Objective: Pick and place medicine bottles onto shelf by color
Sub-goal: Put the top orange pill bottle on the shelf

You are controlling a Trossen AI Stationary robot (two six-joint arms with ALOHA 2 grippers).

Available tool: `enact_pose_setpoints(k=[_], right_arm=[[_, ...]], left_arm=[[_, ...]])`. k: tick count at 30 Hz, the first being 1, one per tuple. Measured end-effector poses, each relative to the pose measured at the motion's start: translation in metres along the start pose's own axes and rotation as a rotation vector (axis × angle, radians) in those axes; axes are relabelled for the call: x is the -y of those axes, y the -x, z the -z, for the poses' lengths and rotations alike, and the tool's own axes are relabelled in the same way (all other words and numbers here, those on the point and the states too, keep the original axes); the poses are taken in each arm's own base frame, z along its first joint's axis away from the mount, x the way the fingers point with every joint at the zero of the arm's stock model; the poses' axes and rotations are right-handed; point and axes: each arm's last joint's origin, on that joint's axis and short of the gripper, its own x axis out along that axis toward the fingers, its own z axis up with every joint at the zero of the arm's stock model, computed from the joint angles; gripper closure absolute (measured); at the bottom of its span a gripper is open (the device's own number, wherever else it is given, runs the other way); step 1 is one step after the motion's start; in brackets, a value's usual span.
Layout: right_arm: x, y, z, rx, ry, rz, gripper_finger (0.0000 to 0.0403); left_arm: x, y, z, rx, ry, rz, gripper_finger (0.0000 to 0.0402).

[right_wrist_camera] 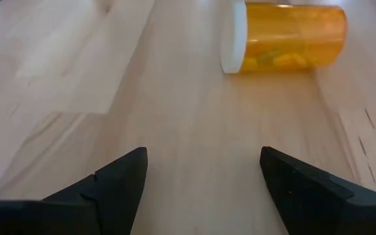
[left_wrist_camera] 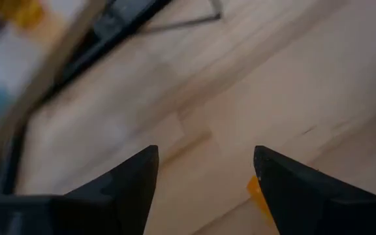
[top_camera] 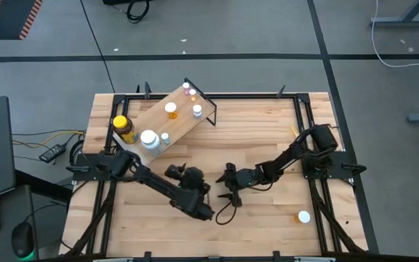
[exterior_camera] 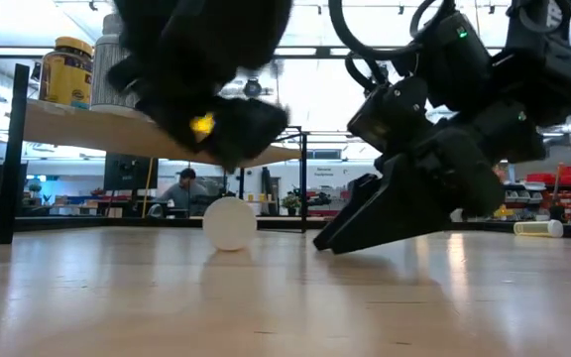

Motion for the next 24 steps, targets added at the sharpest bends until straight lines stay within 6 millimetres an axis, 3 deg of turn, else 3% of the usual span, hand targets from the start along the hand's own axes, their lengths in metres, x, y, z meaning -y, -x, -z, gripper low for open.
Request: enact_pose_setpoints(k=[3, 7, 15, 18, 24], right_arm=[[-0.002, 0.004, -0.002, -0.02, -0.024, 0.002, 0.0095], [-0.005, 0.01, -0.005, -0.047, -0.022, -0.002, 0.0095], [-0.006, 0.015, -0.004, -0.095, -0.004, 0.003, 0.0095], [-0.006, 0.016, -0.003, -0.097, -0.004, 0.002, 0.0095], [-0.006, 0.018, 0.001, -0.102, -0.05, 0.0, 0.0095]], left_arm=[[-0.004, -0.009, 0.02, -0.031, 0.107, -0.041, 0.0128], [-0.005, -0.008, 0.031, -0.023, 0.236, -0.04, 0.0102], [0.005, 0.017, 0.008, 0.116, 0.332, 0.09, 0.0082], [0.012, 0.019, 0.001, 0.124, 0.19, 0.124, 0.0083], [0.02, 0.024, -0.009, 0.123, -0.294, 0.156, 0.0083]])
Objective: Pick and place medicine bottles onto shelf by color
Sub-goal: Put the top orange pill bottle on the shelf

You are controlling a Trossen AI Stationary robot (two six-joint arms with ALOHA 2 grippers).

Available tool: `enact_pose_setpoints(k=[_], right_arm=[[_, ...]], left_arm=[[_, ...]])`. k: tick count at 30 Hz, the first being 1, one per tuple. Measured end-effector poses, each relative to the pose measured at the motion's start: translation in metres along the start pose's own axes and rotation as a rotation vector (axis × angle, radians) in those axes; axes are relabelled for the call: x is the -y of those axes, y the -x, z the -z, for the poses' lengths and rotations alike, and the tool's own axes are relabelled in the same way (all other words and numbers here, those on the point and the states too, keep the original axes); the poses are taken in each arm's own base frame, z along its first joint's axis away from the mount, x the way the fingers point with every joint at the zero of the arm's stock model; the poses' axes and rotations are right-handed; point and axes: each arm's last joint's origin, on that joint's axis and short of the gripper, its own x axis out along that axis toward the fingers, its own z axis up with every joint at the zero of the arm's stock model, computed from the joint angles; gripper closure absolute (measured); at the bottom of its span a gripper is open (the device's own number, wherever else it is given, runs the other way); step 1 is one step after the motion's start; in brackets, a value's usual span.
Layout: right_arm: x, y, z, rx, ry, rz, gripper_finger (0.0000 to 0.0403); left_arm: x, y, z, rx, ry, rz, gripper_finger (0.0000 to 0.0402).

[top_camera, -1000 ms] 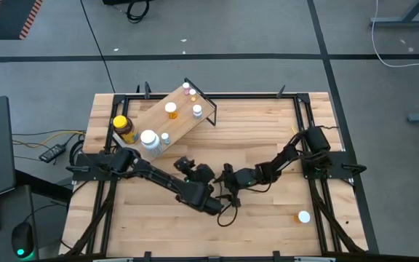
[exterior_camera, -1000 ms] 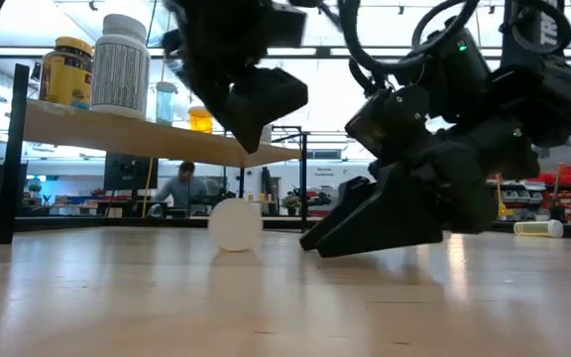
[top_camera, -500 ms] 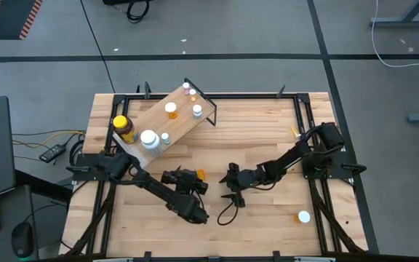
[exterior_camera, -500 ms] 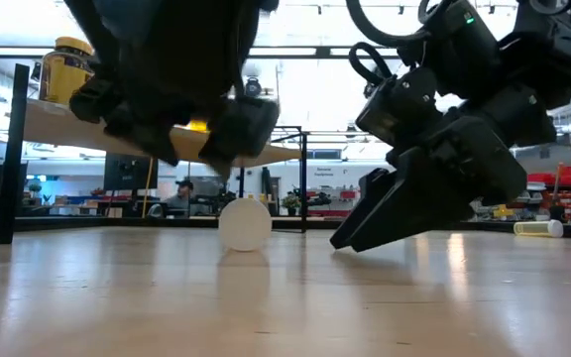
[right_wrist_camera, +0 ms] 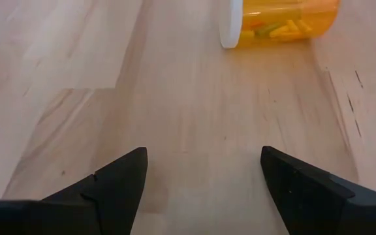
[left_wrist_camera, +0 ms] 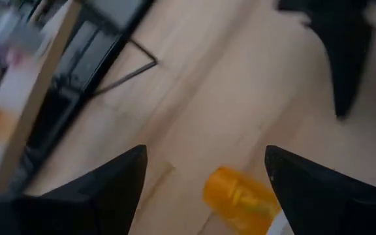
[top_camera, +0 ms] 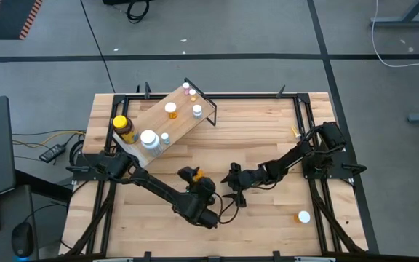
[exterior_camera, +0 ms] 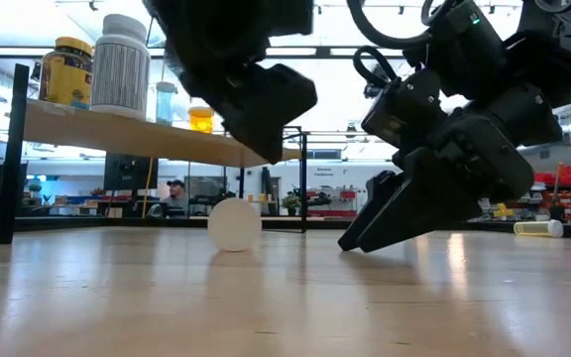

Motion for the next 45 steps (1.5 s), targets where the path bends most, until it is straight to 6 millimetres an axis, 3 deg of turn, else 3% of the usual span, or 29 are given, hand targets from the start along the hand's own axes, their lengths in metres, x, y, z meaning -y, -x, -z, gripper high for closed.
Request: enact_pose_setpoints(k=[5, 16, 25, 35, 45], right_arm=[[-0.006, 0.001, 0.003, -0.007, -0.048, -0.008, 0.0095], [-0.026, 0.004, 0.009, -0.007, -0.079, -0.012, 0.0095], [-0.042, 0.008, 0.015, 0.01, -0.118, 0.018, 0.0095], [-0.05, 0.01, 0.016, 0.041, -0.19, 0.024, 0.0095], [-0.054, 0.011, 0.017, 0.057, -0.225, 0.036, 0.0095]], left_arm=[[0.001, -0.002, -0.01, -0.059, -0.292, 0.074, 0.0086], [-0.008, -0.027, -0.019, -0.162, -0.944, 0.194, 0.0106], [-0.007, -0.008, -0.005, -0.149, -1.593, 0.309, 0.0088], [-0.003, -0.007, -0.004, -0.126, -1.636, 0.361, 0.0086], [0.006, -0.03, 0.008, -0.15, -1.743, 0.414, 0.0086]])
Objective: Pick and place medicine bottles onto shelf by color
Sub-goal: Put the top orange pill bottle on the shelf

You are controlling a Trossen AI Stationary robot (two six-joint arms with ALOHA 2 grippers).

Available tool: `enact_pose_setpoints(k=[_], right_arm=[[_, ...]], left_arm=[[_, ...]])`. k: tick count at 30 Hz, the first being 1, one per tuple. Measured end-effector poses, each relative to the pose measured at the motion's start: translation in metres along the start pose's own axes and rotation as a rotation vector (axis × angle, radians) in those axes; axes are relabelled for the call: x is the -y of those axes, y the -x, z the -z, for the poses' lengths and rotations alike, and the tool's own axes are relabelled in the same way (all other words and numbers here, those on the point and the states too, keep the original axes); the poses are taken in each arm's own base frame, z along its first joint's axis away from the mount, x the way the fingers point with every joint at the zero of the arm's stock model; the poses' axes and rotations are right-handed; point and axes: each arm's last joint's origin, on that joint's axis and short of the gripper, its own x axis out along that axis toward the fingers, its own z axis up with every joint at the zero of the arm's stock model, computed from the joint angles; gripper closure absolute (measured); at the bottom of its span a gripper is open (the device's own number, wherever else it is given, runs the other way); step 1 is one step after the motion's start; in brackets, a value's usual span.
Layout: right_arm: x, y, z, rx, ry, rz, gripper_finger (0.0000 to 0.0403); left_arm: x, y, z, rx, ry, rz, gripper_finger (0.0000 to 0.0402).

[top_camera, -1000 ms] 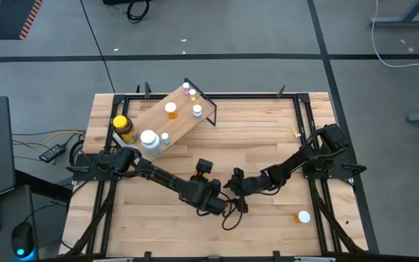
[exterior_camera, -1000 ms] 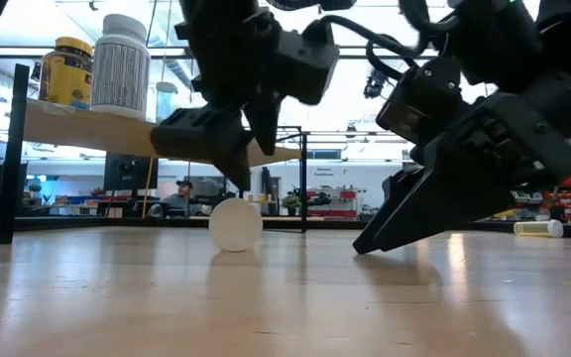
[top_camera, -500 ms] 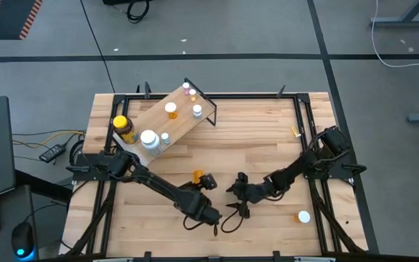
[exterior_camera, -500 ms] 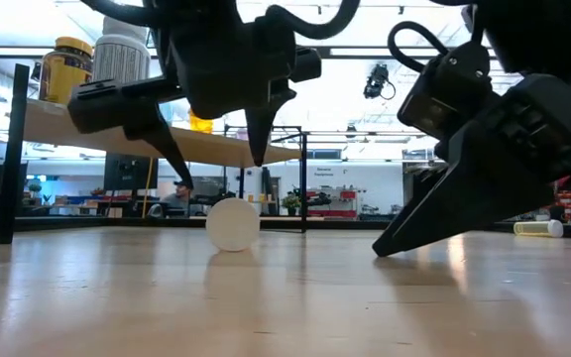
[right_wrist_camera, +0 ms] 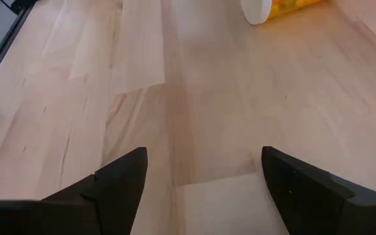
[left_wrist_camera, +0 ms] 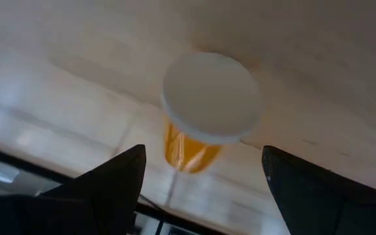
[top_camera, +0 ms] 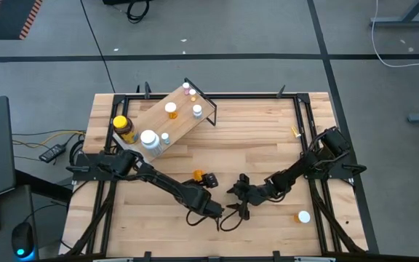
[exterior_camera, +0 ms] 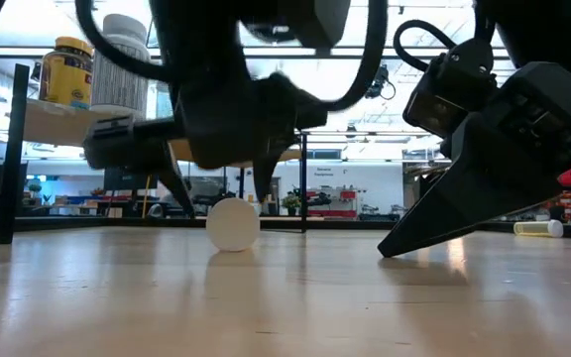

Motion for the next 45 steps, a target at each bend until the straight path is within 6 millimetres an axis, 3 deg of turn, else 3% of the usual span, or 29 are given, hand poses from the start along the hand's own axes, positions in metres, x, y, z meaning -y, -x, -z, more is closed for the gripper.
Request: enact_pose_setpoints(k=[19, 36, 45], right_arm=[[-0.008, 0.004, 0.005, 0.018, 0.004, 0.016, 0.0095], [-0.008, 0.004, 0.005, 0.028, 0.008, 0.035, 0.0095], [-0.008, 0.004, 0.006, 0.024, 0.012, 0.042, 0.0095]], left_arm=[[0.019, -0.023, -0.014, 0.019, -0.079, -0.04, 0.009], [0.021, -0.023, -0.015, 0.015, -0.021, -0.044, 0.0215], [0.02, -0.023, -0.016, -0.016, 0.017, -0.096, 0.0183]])
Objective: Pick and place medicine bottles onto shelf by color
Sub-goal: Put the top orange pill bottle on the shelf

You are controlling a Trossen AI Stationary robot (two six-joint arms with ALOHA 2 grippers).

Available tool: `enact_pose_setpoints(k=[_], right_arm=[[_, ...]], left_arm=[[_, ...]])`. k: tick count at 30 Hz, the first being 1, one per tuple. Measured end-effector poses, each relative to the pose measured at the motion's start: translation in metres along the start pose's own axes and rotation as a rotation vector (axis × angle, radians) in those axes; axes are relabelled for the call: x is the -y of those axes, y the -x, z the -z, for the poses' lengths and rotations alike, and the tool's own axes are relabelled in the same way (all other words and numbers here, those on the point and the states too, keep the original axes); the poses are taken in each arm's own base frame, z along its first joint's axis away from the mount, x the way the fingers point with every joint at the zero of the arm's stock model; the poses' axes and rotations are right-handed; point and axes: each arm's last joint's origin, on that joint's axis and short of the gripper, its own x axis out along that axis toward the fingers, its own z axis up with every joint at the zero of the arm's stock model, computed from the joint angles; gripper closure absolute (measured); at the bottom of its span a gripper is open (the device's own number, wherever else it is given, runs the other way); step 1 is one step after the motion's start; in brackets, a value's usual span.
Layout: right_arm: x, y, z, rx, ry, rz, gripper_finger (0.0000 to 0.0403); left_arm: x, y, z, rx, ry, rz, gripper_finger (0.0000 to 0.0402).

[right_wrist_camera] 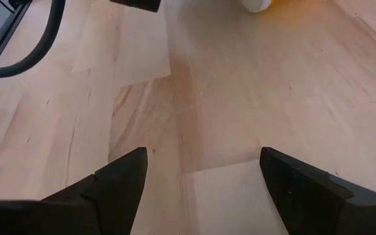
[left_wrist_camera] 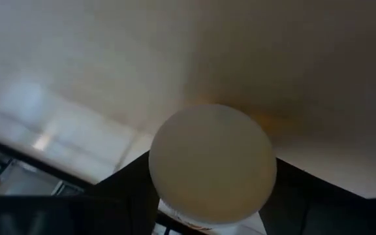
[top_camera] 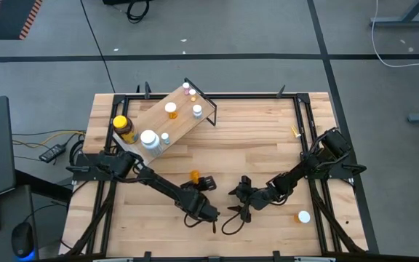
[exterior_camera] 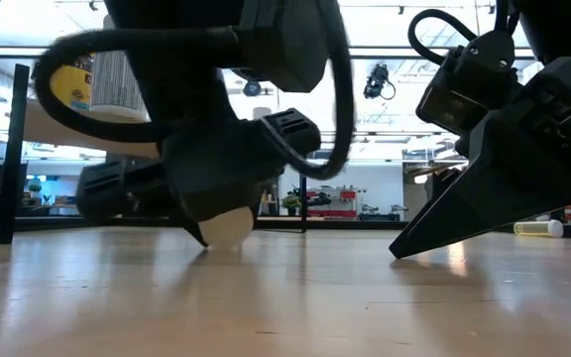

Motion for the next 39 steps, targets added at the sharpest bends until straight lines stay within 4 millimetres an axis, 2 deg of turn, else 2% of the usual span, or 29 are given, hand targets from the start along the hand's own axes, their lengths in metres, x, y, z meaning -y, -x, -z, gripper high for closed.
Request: enact_pose_setpoints(k=[5, 9, 15, 21, 28, 33, 39], right_arm=[[0.0, 0.0, 0.0, -0.001, 0.001, 0.001, 0.0095], [0.0, 0.0, 0.0, -0.002, 0.001, 0.002, 0.0095], [0.0, 0.0, 0.001, -0.004, -0.001, 0.002, 0.0095], [-0.003, 0.002, 0.003, -0.014, 0.013, 0.003, 0.0095], [-0.003, 0.002, 0.004, -0.013, 0.011, 0.006, 0.0095], [-0.004, 0.003, 0.004, -0.015, 0.013, 0.005, 0.0095], [-0.005, 0.004, 0.006, -0.012, 0.02, 0.014, 0.0095]], left_arm=[[-0.005, 0.004, 0.003, -0.026, 0.077, -0.036, 0.0194], [-0.018, 0.015, 0.005, 0.001, 0.214, -0.07, 0.0209], [-0.037, 0.034, 0.009, 0.047, 0.413, -0.096, 0.0199], [-0.054, 0.047, 0.028, 0.022, 0.657, -0.051, 0.0205], [-0.076, 0.054, 0.048, 0.021, 0.775, -0.026, 0.0203], [-0.09, 0.064, 0.074, 0.042, 0.88, -0.032, 0.0201], [-0.103, 0.096, 0.129, 0.13, 1.1, -0.075, 0.0209]])
